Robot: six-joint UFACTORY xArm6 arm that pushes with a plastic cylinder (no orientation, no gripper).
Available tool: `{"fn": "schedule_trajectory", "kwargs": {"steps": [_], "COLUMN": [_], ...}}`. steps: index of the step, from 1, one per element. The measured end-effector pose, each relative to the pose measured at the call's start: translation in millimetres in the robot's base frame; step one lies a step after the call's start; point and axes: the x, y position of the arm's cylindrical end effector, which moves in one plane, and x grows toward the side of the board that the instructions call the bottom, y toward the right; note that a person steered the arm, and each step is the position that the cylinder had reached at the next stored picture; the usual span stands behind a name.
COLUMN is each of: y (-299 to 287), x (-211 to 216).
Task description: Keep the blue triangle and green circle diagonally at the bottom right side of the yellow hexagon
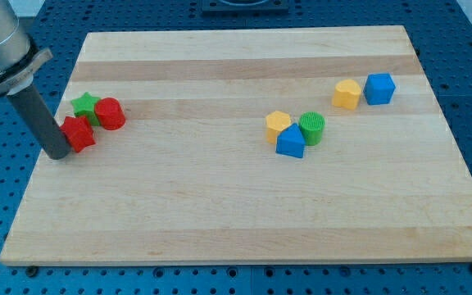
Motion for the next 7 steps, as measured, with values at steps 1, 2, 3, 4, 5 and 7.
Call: {"fn": "schedule_trajectory", "kwargs": {"steps": [1, 2, 3, 4, 5, 7], "y": [0.0, 0.0, 11.7, 85.2, 205.2, 413.6], "x": [-11.0, -21.5, 7.8, 45.0, 60.0, 41.6]}}
